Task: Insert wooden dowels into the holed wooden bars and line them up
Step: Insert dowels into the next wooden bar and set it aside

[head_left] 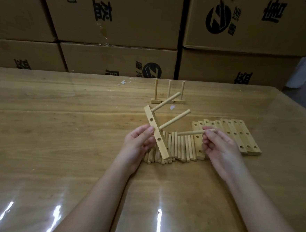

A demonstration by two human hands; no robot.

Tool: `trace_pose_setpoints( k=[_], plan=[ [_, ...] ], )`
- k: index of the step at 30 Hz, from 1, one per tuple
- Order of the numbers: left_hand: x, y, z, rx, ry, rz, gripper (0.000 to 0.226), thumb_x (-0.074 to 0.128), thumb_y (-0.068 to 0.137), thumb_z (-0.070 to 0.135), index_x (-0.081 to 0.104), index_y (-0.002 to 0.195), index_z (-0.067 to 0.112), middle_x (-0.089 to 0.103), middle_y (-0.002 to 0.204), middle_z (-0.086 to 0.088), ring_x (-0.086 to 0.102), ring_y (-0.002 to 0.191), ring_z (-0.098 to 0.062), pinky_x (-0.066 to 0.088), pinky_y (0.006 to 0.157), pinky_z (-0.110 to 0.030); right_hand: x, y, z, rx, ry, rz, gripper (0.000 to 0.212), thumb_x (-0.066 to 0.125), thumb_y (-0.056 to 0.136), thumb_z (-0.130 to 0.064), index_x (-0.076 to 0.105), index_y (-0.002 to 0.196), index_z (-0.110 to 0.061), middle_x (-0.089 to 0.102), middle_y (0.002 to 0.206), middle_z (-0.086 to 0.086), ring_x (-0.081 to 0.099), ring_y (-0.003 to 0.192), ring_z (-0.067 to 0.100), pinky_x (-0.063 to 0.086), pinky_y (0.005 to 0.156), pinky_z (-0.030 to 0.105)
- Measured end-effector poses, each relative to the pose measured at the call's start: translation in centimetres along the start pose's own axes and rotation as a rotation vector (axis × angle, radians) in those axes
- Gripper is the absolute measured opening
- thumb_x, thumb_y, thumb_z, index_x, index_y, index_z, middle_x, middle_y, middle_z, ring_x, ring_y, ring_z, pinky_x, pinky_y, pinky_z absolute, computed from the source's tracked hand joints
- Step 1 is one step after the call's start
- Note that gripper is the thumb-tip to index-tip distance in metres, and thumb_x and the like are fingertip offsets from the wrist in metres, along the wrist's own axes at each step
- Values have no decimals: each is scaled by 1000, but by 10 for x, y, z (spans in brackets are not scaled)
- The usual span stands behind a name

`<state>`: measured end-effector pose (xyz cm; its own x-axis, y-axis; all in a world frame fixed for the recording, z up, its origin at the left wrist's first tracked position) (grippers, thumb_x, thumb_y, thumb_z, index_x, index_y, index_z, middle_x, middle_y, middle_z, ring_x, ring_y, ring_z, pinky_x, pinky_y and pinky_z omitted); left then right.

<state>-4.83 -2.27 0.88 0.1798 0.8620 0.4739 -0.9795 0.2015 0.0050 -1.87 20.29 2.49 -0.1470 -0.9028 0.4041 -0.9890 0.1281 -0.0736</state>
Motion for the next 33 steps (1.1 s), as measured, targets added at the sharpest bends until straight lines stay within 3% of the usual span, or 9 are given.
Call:
trace_pose_setpoints(
  k=[7,13,21,25,29,33],
  plan=[
    [0,1,0,21,16,-22,28,66,77,22,64,102,12,75,89,-2,70,75,-9,55,74,-23,10,-2,1,-33,94,-109,17,64,76,-21,75,88,-15,65,75,-2,61,72,7,53,70,19],
    [0,2,1,38,-4,-26,37,67,79,23,59,113,12,72,106,-9,72,84,-21,56,77,-28,16,-6,3,-61,-18,-127,17,63,77,-26,74,88,-18,67,77,1,63,75,11,53,70,21],
    [-2,5,-2,51,-21,18,35,68,75,18,53,106,13,70,91,1,71,73,-18,57,83,-34,14,-5,1,-96,-93,-42,23,61,78,-28,69,94,-14,67,77,1,61,72,10,51,68,22],
    [-2,5,-2,41,-23,31,50,68,76,18,48,120,7,70,98,-4,71,75,-19,57,83,-33,12,-5,0,-106,-106,-9,23,61,79,-29,68,95,-14,67,76,0,60,70,9,50,67,22],
    [-1,5,-3,43,-13,13,40,67,76,16,54,113,10,71,92,0,71,73,-16,57,80,-29,10,-3,-1,-142,-234,7,19,56,88,-25,68,98,-14,69,77,-1,60,71,9,48,73,28],
    [-1,4,-3,41,-3,9,37,68,74,18,61,110,12,66,101,-8,70,76,-16,57,80,-29,10,-2,-1,-154,-272,8,20,58,85,-29,68,97,-17,69,78,-2,60,72,10,48,73,28]
  ],
)
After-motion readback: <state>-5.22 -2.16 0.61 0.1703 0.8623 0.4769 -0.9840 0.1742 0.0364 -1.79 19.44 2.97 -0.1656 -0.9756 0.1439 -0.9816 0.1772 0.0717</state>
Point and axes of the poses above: each hand's wrist, its own y-axis towards the middle knuckle, its own x-axis out of the palm, z = x × y, the point moved 4 cm from there along y, towards the middle knuckle
